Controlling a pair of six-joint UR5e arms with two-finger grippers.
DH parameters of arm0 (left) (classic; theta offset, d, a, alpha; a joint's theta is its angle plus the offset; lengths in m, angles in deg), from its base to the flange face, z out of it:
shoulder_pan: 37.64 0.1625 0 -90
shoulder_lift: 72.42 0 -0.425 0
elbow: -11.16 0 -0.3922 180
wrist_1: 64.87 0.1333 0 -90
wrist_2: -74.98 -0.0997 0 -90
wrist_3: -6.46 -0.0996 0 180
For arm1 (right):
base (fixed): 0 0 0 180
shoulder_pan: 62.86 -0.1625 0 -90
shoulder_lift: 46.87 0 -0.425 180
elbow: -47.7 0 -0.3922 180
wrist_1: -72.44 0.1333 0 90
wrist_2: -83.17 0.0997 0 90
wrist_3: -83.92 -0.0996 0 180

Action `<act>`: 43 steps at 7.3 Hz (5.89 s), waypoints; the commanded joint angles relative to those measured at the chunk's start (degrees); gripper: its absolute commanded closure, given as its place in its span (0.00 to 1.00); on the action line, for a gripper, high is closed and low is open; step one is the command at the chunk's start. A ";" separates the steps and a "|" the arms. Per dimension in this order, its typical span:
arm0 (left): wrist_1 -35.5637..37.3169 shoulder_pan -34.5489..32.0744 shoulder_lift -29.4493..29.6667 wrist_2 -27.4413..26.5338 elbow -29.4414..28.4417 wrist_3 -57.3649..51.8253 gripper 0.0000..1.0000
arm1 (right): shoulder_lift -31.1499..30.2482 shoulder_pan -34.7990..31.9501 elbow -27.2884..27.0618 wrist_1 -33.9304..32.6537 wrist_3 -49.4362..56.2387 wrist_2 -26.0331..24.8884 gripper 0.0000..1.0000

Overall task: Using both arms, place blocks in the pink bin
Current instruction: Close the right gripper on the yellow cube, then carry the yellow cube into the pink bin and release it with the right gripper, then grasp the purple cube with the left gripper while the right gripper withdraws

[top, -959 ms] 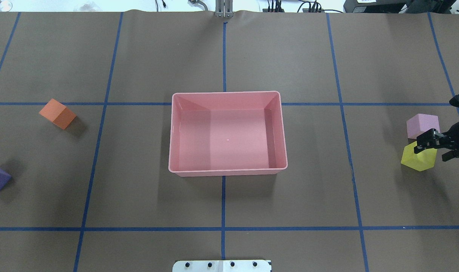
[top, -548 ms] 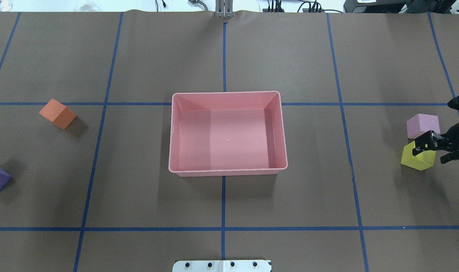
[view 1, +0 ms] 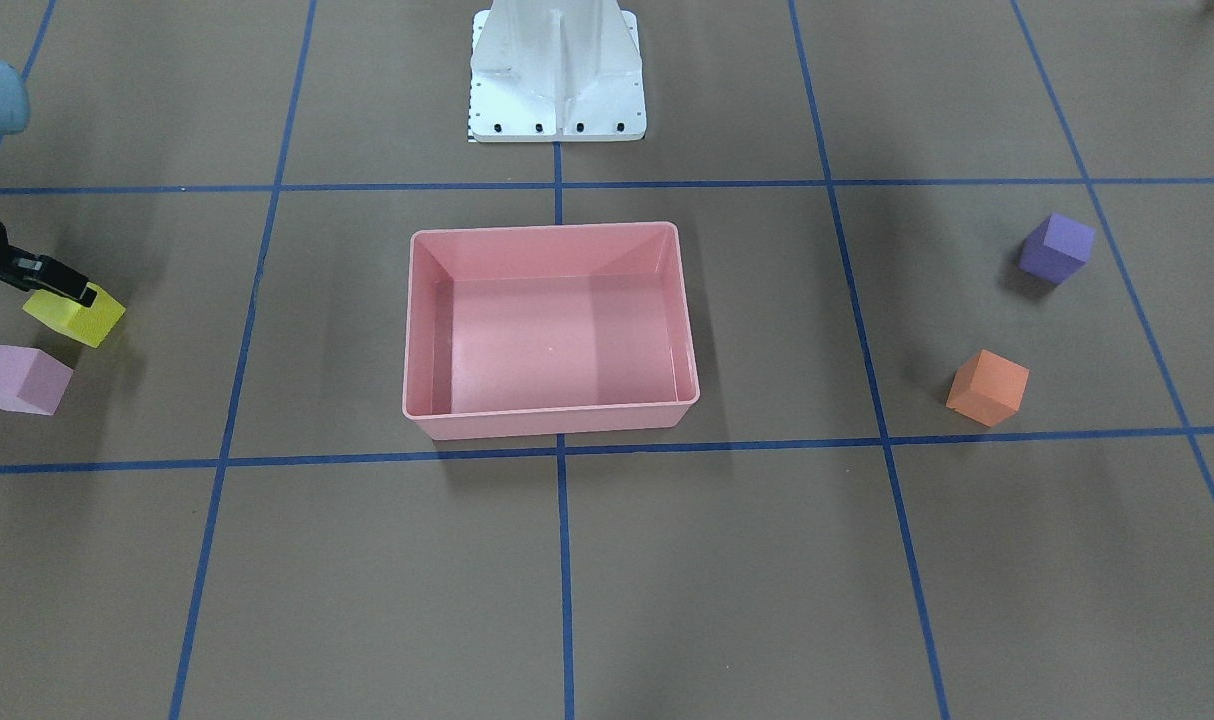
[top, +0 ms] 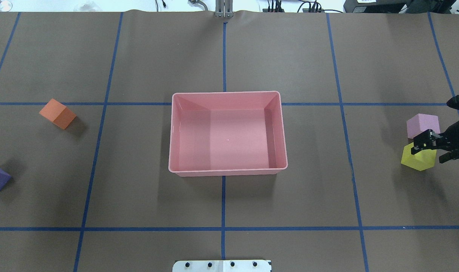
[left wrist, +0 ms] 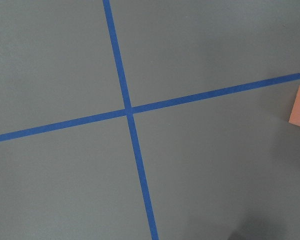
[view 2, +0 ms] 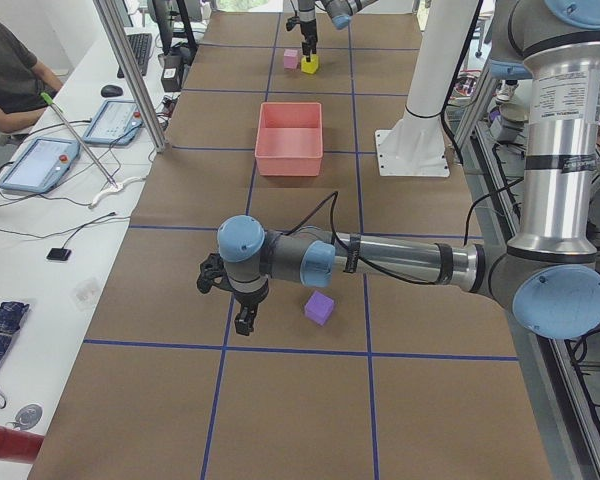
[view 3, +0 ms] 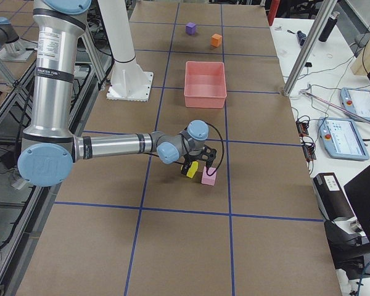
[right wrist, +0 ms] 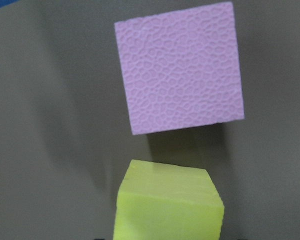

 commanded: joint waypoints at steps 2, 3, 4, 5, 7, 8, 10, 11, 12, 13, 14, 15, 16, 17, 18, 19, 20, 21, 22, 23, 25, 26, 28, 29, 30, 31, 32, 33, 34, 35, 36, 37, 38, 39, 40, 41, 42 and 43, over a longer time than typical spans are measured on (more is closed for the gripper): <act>0.00 0.00 0.00 0.00 0.07 0.00 0.00 | 1.11 0.79 0.52 0.00 -1.36 -0.72 0.09; 0.00 0.00 0.00 0.00 0.07 0.00 0.00 | 1.30 1.23 1.04 0.00 -1.37 -1.59 0.09; 0.00 0.00 0.00 0.00 -0.02 0.00 0.00 | 1.30 2.02 1.14 0.00 -1.37 -2.38 0.09; 0.00 0.00 0.00 0.00 -0.19 0.17 0.00 | 1.30 2.11 1.05 0.09 -1.45 -2.48 0.16; -0.26 0.43 0.26 0.18 -0.20 2.01 0.00 | 1.30 2.11 1.05 0.09 -1.45 -2.48 0.68; -3.66 4.61 0.26 -0.08 -0.28 2.19 0.00 | 1.65 2.11 0.53 0.09 -1.37 -2.30 1.00; -6.14 7.11 -2.70 0.17 0.06 5.43 0.00 | 4.27 1.94 -3.93 -0.52 -1.54 -1.78 1.00; -13.81 7.90 -7.68 0.35 -0.02 5.88 0.00 | 5.33 1.42 -6.66 -0.70 -2.93 -1.86 1.00; -19.98 9.04 -9.65 0.61 0.07 12.50 0.00 | 9.52 0.98 -7.56 -1.31 -4.08 -1.95 1.00; -22.82 12.71 -10.45 0.36 -0.19 16.83 0.00 | 12.69 0.97 -8.43 -1.58 -4.96 -2.30 1.00; -23.20 14.22 -10.55 0.27 -0.20 17.66 0.00 | 16.03 0.97 -8.88 -1.67 -9.58 -2.39 1.00; -23.38 15.02 -10.55 0.35 -0.02 18.54 0.00 | 19.55 1.58 -8.88 -1.76 -16.24 -2.48 1.00; -24.25 15.72 -10.55 0.35 -0.11 18.98 0.00 | 22.02 3.41 -9.40 -1.93 -21.88 -2.48 1.00; -24.61 15.82 -10.63 0.35 -0.11 18.98 0.00 | 26.13 5.35 -10.02 -4.89 -24.80 -3.87 1.00; -24.61 15.82 -10.64 0.35 -0.11 18.98 0.00 | 30.70 8.93 -11.07 -9.88 -25.09 -9.36 1.00; -24.61 15.91 -10.64 0.35 -0.11 18.98 0.00 | 33.79 14.10 -12.30 -13.24 -25.18 -14.64 1.00; -24.78 16.26 -10.64 0.44 -0.11 18.98 0.00 | 37.04 16.33 -12.48 -17.45 -26.75 -16.78 1.00; -25.05 17.22 -10.64 0.35 -0.02 18.98 0.00 | 39.59 18.96 -11.79 -18.71 -27.64 -18.28 1.00; -25.22 17.66 -10.64 0.35 -0.02 19.07 0.00 | 39.88 20.99 -11.70 -20.20 -29.12 -20.56 1.00; -26.62 19.67 -10.64 0.18 -0.02 21.60 0.00 | 40.23 22.58 -10.39 -20.21 -29.49 -21.02 1.00; -30.05 22.93 -11.86 -0.87 -0.20 24.26 0.00 | 40.93 24.96 -9.15 -20.13 -29.32 -21.20 0.66; -31.54 24.16 -13.08 -1.14 -0.20 24.43 0.00 | 41.11 25.75 -7.93 -20.13 -29.23 -21.37 0.09; -31.82 26.00 -13.71 -1.14 -0.11 24.61 0.00 | 41.11 25.93 -8.09 -20.04 -28.88 -22.43 0.01; -32.17 26.71 -13.71 -1.14 -0.02 24.70 0.00 | 41.11 25.93 -8.27 -19.95 -28.79 -22.51 0.01; -32.52 27.15 -13.80 -1.32 -0.19 24.61 0.00 | 41.11 25.76 -8.27 -20.04 -28.70 -22.52 0.01; -32.52 28.38 -13.80 -3.75 -0.11 24.70 0.00 | 41.20 25.15 -8.53 -19.95 -28.70 -22.43 0.01; -32.52 28.82 -13.71 -4.13 -0.20 24.61 0.01 | 40.77 22.44 -9.49 -20.04 -28.53 -21.04 0.01; -32.52 28.83 -13.80 -4.65 -0.20 24.52 0.17 | 40.07 19.81 -10.19 -20.04 -27.57 -18.58 0.01; -32.52 28.83 -13.80 -4.92 -0.20 24.78 0.49 | 38.15 17.08 -10.37 -19.95 -23.82 -16.21 0.02; -32.26 28.83 -13.89 -4.66 -0.28 25.39 0.84 | 35.34 14.45 -10.64 -19.78 -17.69 -14.62 0.02; -32.00 28.83 -13.45 -3.70 -0.20 31.23 1.00 | 33.14 11.29 -10.64 -19.69 -12.32 -12.69 0.03; -32.17 28.83 -11.53 -0.82 1.28 37.81 1.00 | 29.72 7.43 -10.55 -19.69 -6.00 -9.89 0.04; -31.91 28.83 -8.03 2.60 3.21 43.80 1.00 | 24.90 3.65 -10.47 -19.69 2.76 -9.16 0.06; -31.12 28.74 -4.34 5.68 5.93 53.60 1.00 | 20.07 -0.22 -10.12 -19.77 13.21 -9.24 0.07; -31.03 28.83 -0.04 6.76 8.39 64.14 1.00 | 16.98 -2.61 -9.24 -19.77 20.45 -9.42 0.07; -31.03 28.83 5.31 7.03 9.64 73.64 1.00 | 15.12 -4.89 -7.67 -19.69 24.52 -9.51 0.07; -29.98 29.26 11.54 7.03 9.65 80.87 1.00 | 14.23 -8.22 -4.69 -19.16 30.74 -9.42 0.07; -26.58 30.75 17.26 6.77 9.65 84.95 1.00 | 13.87 -10.43 -2.14 -19.16 35.50 -9.07 0.07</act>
